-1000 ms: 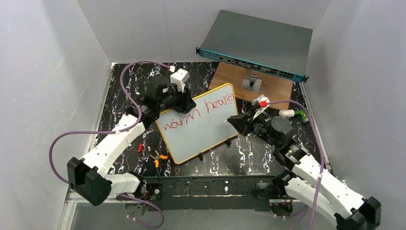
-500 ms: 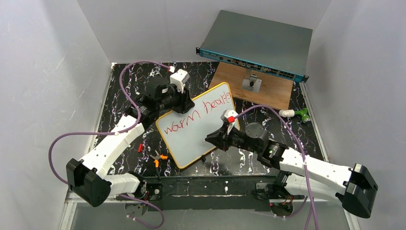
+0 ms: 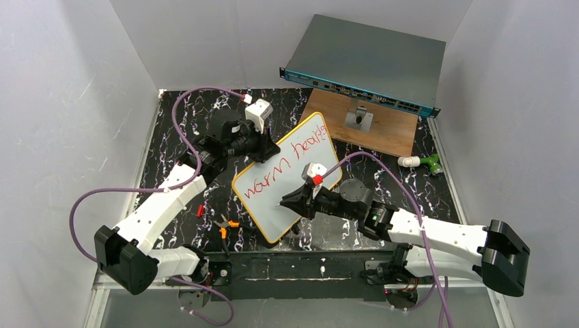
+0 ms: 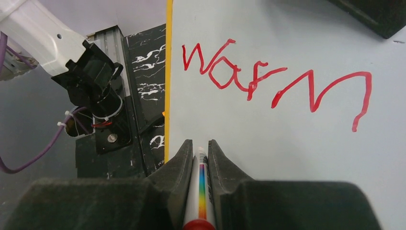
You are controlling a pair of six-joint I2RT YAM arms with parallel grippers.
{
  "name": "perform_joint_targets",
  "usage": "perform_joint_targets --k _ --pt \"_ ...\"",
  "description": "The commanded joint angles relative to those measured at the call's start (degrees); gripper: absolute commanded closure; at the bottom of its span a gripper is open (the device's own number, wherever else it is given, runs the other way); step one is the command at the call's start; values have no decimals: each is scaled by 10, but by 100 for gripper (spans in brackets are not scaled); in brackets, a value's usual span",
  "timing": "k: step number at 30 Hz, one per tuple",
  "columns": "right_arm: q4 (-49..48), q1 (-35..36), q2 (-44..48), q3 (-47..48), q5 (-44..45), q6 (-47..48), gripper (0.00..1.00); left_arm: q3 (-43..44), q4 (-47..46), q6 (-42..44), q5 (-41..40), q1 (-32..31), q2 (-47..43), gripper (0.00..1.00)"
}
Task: Write a sentence on the whiteboard
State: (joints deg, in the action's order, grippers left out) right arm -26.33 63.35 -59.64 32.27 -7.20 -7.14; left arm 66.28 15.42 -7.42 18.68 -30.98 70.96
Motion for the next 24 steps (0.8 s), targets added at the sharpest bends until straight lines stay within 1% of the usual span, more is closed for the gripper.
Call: perform_joint_targets --k 1,4,8,11,12,14,17,19,21,24 --pt "-56 11 2 24 14 19 99 19 24 47 -19 2 6 100" --pt "-53 12 8 16 19 17 99 23 27 68 -1 2 11 100" --pt "-55 12 17 2 26 10 99 24 26 120 73 2 16 100" --pt "-53 12 25 -9 38 7 99 44 60 167 123 2 33 100" --pt "-54 12 28 -12 43 6 99 51 73 183 135 2 38 96" --pt "-53 12 37 -18 53 5 99 67 102 207 157 2 46 83" --pt "-49 12 49 -25 68 4 99 79 126 231 179 2 51 70" --pt "-48 12 56 -29 69 5 99 83 143 239 192 2 55 66" --pt "-46 12 63 -34 88 4 99 84 155 243 202 2 58 63" --pt "-46 12 71 -41 95 3 99 86 166 246 219 2 63 63"
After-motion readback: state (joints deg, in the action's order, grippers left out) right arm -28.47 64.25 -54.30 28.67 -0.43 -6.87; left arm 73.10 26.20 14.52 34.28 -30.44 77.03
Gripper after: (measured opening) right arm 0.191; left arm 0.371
